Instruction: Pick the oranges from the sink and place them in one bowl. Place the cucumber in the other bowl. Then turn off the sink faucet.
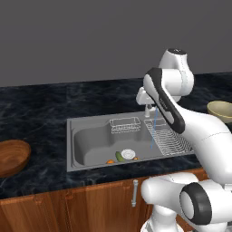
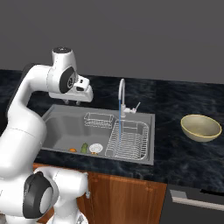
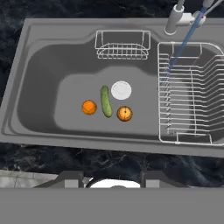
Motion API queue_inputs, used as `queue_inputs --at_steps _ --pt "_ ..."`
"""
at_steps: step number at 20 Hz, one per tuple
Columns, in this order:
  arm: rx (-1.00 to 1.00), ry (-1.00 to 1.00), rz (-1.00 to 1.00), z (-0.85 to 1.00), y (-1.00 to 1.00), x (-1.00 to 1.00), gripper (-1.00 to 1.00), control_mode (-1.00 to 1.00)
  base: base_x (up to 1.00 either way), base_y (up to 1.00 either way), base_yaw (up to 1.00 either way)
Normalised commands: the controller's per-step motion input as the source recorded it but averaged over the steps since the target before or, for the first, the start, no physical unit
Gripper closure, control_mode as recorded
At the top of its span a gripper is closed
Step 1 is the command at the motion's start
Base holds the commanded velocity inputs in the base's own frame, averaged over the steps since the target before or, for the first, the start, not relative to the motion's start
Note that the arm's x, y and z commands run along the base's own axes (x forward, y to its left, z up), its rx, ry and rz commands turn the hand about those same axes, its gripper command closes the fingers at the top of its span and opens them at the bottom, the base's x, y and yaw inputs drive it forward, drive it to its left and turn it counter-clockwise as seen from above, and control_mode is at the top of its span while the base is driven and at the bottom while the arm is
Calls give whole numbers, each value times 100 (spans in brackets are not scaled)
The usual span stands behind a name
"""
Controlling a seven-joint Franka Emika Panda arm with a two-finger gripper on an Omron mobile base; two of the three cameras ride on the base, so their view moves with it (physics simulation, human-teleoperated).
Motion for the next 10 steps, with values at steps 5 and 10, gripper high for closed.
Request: queue_inputs --at_steps 5,10 --pt "0 0 0 0 1 -1 -100 -100 0 0 0" --pt "0 0 0 -21 15 -4 -100 -100 0 0 0"
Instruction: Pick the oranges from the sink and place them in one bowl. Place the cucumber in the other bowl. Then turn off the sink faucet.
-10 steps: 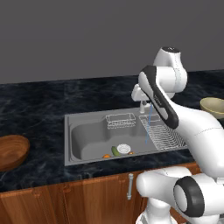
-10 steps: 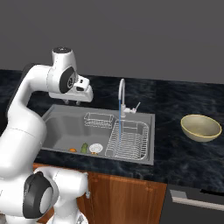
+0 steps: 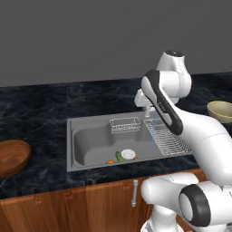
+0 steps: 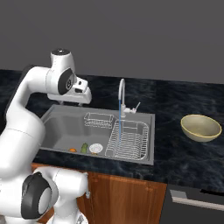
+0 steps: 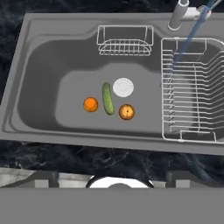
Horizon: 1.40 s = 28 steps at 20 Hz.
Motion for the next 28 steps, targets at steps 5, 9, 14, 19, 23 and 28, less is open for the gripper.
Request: queue_inputs --at_steps 5,9,14,19,23,28 --pt "-8 5 0 -49 36 0 -100 -100 0 0 0" --pt "-6 7 0 -52 42 0 -100 -100 0 0 0" --pt "-1 7 0 -40 12 14 -100 -100 0 0 0" --pt "0 8 0 -39 2 39 -100 -100 0 0 0" --pt "0 8 0 -45 0 41 -100 -100 0 0 0" --pt "0 8 0 -44 0 29 -100 -100 0 0 0"
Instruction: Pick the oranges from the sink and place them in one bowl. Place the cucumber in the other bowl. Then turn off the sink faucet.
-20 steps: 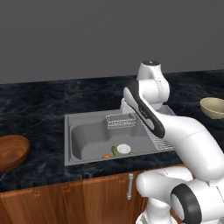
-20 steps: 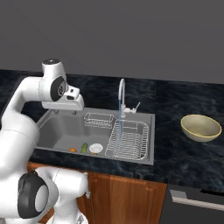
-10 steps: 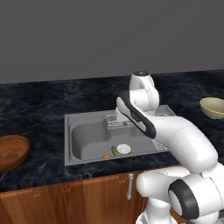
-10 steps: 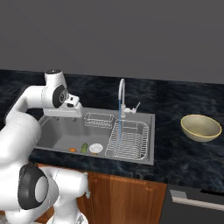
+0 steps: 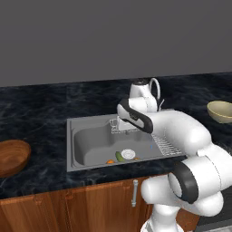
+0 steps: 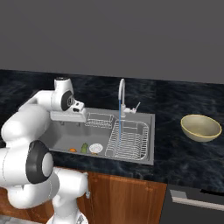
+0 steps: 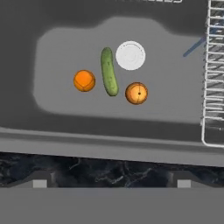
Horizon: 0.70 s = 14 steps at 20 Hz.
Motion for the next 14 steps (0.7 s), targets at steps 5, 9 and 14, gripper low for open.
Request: queue_inputs --at_steps 5,9,14 --pt "0 6 0 -41 0 22 -100 -100 0 0 0" --pt "-1 4 0 -44 8 23 -100 -100 0 0 0" --pt "0 1 0 -43 5 19 -100 -100 0 0 0"
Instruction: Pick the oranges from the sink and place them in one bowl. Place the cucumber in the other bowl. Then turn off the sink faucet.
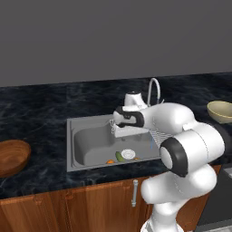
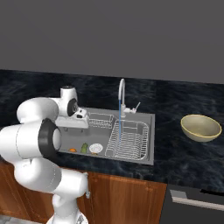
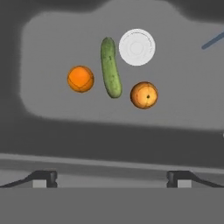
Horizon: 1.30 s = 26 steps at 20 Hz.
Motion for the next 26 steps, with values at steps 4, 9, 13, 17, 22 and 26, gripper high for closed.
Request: queue_inputs --at_steps 4,9,13,17,22,26 --pt "0 0 0 -38 2 18 -100 -100 0 0 0" --pt "0 0 -1 -45 0 14 -100 -100 0 0 0" --pt "0 0 -3 -46 0 7 -100 -100 0 0 0" --pt "0 0 -3 -45 1 3 -100 -100 0 0 0" --pt "0 0 -3 -34 0 0 -100 -100 0 0 0" --pt "0 0 -4 -31 0 0 -100 -100 0 0 0"
